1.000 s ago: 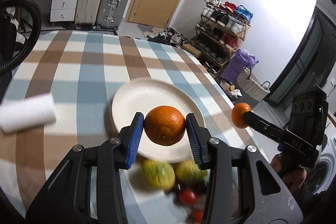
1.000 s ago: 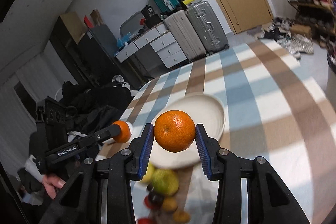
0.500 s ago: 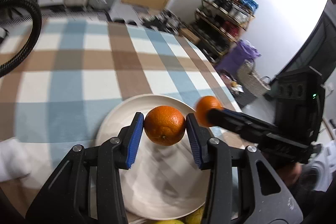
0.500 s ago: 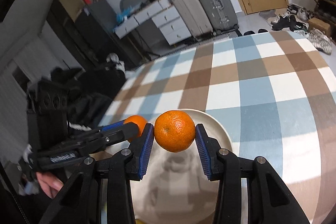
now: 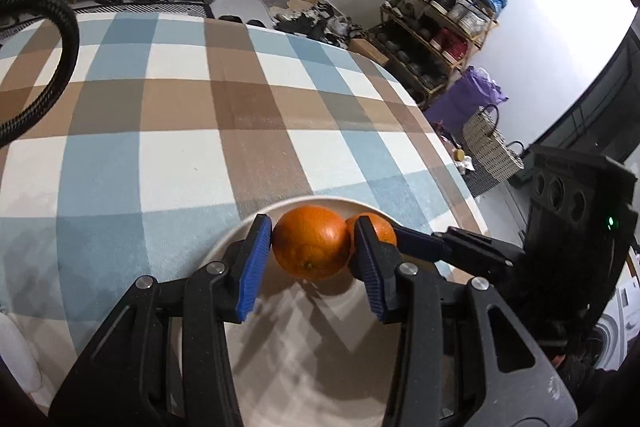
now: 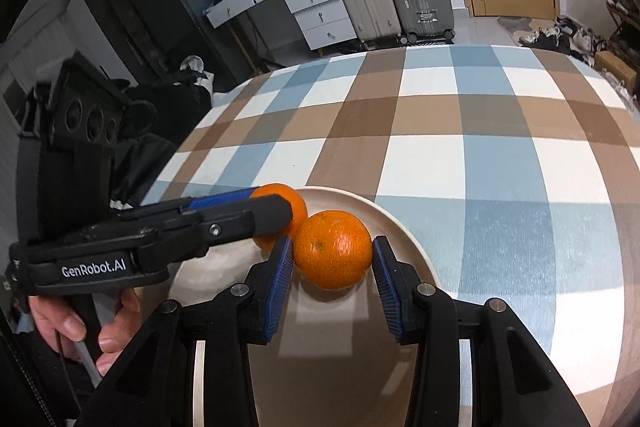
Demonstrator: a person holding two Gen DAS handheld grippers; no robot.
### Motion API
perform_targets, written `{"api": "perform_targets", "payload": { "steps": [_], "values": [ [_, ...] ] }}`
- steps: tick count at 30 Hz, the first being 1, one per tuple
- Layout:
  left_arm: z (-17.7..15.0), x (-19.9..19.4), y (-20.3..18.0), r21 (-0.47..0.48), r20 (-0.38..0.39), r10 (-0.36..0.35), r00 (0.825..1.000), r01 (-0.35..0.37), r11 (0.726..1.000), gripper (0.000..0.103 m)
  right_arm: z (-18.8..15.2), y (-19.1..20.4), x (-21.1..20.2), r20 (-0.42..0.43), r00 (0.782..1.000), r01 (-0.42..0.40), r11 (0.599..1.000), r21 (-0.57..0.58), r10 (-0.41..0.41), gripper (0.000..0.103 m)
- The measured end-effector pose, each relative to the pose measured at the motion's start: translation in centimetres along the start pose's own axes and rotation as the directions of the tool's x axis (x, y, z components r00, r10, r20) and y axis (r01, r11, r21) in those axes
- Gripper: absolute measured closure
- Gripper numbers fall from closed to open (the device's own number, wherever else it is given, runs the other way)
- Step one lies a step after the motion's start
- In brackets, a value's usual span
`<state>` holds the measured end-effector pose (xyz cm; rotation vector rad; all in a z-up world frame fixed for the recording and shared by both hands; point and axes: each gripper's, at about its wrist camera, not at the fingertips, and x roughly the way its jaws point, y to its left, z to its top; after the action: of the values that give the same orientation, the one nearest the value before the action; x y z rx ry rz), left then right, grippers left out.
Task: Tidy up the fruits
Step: 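Carry both held oranges over the cream plate and lower them, then open both tools to release the oranges on the plate and withdraw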
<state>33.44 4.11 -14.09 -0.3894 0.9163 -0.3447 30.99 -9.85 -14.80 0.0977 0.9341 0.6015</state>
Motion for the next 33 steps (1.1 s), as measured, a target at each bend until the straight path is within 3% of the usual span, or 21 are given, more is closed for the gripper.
{"api": "perform_targets", "payload": {
  "steps": [2,6,10,12,14,18,26,31,33],
  "values": [
    [0.1,0.0,0.0,-0.006,-0.003,-0.004,1.0,0.004,1.0,0.061,0.1,0.1,-0.1,0.022,1.0,0.009,1.0,-0.008,-0.009,0.059],
    [0.0,-2.2,-0.6,-0.011,0.048,-0.008,0.999,0.008,1.0,0.028,0.1,0.5,-1.8,0.068,0.998,0.004,1.0,-0.015,-0.003,0.045],
    [-0.4,-5.7,-1.5,-0.012,0.103,0.004,0.995,-0.003,1.0,0.024,-0.7,0.9,-5.8,0.154,0.988,0.026,1.0,0.006,-0.026,0.027],
    [-0.9,-7.4,-2.2,-0.005,0.127,0.017,0.992,-0.016,1.0,0.019,-1.3,1.4,-8.1,0.197,0.98,0.027,1.0,0.006,-0.027,0.012],
    [-1.9,-9.1,-3.4,0.012,0.161,0.079,0.984,-0.082,0.997,0.015,-2.2,2.0,-10.2,0.252,0.967,0.038,0.999,0.003,-0.037,0.0],
    [-4.3,-12.4,-5.7,0.042,0.234,0.159,0.959,-0.173,0.984,0.001,-4.6,3.3,-13.7,0.337,0.94,0.047,0.999,0.017,-0.05,0.0],
    [-8.8,-17.2,-9.2,0.076,0.296,0.208,0.932,-0.24,0.968,0.001,-8.9,6.0,-18.1,0.417,0.906,0.078,0.997,0.014,-0.077,0.0],
    [-11.6,-19.0,-10.7,0.086,0.319,0.245,0.915,-0.285,0.955,0.001,-11.4,7.6,-20.1,0.457,0.881,0.139,0.99,-0.01,-0.119,0.0],
    [-12.6,-19.6,-10.9,0.082,0.321,0.261,0.91,-0.302,0.95,0.001,-12.3,8.1,-20.6,0.457,0.881,0.145,0.989,-0.012,-0.124,0.0]
  ]
}}
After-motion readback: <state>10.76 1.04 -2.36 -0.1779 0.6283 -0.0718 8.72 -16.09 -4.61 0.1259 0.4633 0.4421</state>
